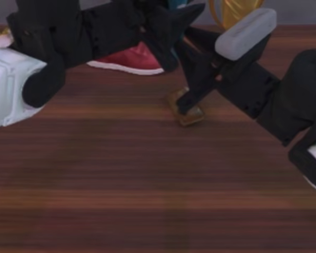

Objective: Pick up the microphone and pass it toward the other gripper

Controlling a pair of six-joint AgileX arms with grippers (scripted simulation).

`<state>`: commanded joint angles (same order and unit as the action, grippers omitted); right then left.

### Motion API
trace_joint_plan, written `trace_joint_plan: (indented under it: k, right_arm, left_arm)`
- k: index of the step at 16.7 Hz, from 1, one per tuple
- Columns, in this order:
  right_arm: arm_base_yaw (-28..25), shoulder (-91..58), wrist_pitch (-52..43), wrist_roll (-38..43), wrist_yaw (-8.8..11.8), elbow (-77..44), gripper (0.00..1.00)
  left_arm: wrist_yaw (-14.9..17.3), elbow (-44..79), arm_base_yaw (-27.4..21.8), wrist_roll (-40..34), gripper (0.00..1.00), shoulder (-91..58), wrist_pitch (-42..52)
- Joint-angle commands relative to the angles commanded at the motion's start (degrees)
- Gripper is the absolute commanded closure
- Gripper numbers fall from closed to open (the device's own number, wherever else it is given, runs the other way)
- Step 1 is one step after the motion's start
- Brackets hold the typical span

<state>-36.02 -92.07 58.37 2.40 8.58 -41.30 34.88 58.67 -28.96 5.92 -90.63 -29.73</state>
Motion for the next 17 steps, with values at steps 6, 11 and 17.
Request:
trace_joint_plan:
  k: [6,11,17]
  right_arm:
    - [0.0,0.0,0.0,0.0,0.0,0.0,0.55]
    - [0.0,0.0,0.0,0.0,0.0,0.0,0.17]
    - [0.0,0.0,0.0,0.0,0.0,0.0,0.00]
  left_arm:
    - [0.0,0.0,0.0,0.0,1.00,0.0,0.0]
    - [0.0,0.0,0.0,0.0,1.00,0.0,0.0]
    - [0.0,0.0,0.0,0.0,1.00,0.0,0.0]
